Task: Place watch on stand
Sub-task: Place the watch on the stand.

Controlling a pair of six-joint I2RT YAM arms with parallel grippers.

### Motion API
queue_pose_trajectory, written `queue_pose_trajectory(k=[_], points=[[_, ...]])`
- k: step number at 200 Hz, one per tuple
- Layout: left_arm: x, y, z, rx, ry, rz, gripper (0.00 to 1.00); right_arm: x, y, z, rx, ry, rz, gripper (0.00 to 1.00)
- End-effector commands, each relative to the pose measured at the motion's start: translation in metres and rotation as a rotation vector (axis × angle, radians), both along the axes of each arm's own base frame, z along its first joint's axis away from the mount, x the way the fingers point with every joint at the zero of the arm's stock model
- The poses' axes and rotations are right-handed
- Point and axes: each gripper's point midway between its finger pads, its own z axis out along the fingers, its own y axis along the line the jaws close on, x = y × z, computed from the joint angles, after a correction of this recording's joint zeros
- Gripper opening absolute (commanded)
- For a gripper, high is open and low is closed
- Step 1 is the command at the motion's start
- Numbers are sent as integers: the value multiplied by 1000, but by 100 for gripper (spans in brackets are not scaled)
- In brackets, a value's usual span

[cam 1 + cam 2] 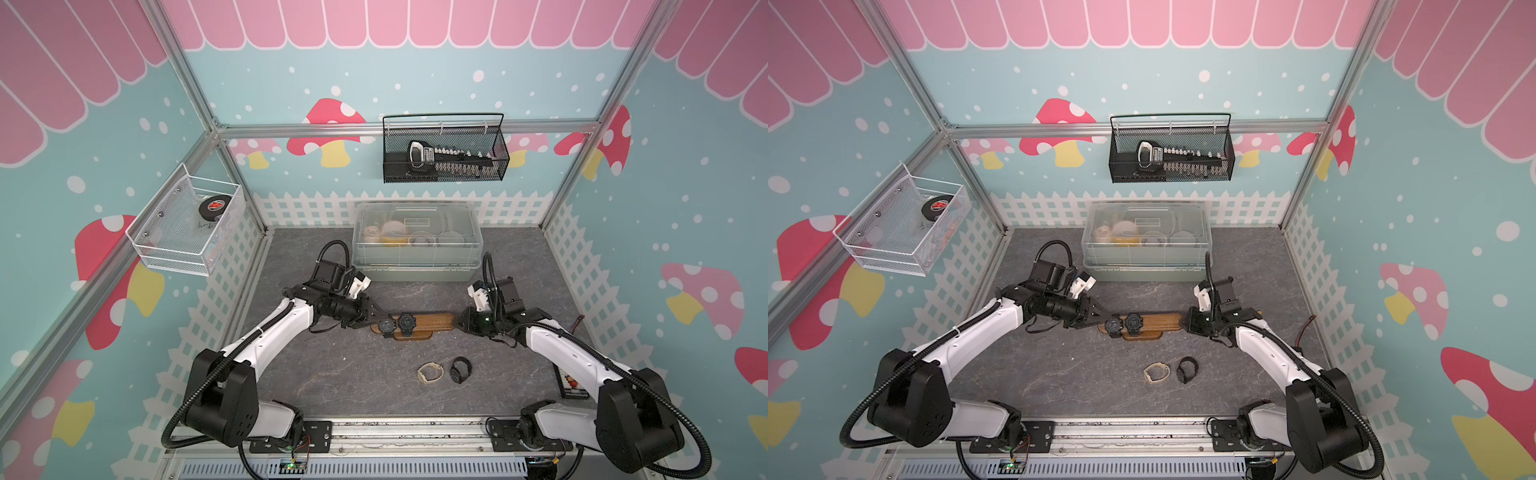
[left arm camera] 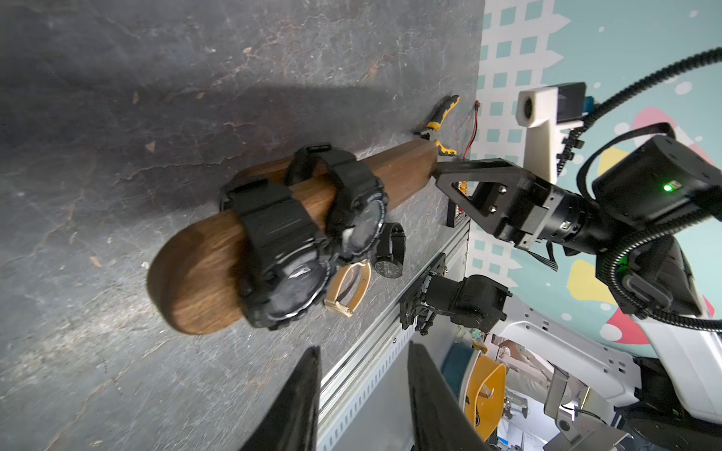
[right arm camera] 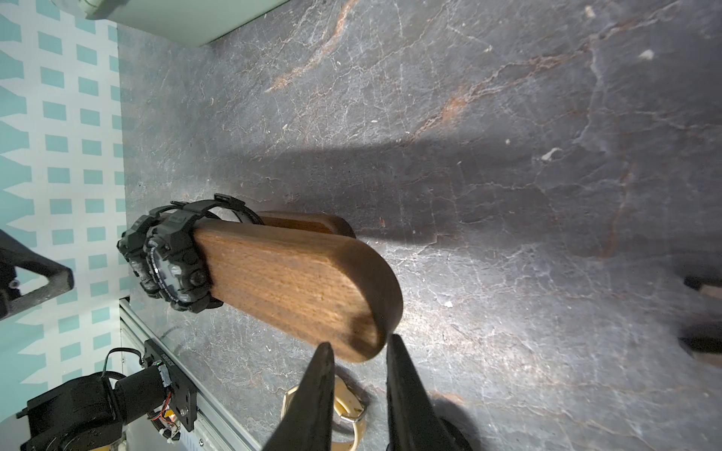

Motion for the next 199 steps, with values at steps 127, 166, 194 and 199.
queue_pose_trajectory(k=[127, 166, 194, 199], points=[[-25, -32, 2, 268, -110, -164, 31, -39, -1, 32, -341, -251, 159, 21], [-21, -29, 7, 279, -132, -144, 31, -60, 20, 15, -342, -247, 244, 22], [-22, -24, 10, 289, -150, -124, 30, -75, 46, 4, -341, -241, 339, 24], [-22, -23, 11, 292, -155, -119, 30, -78, 50, 2, -345, -241, 357, 25]])
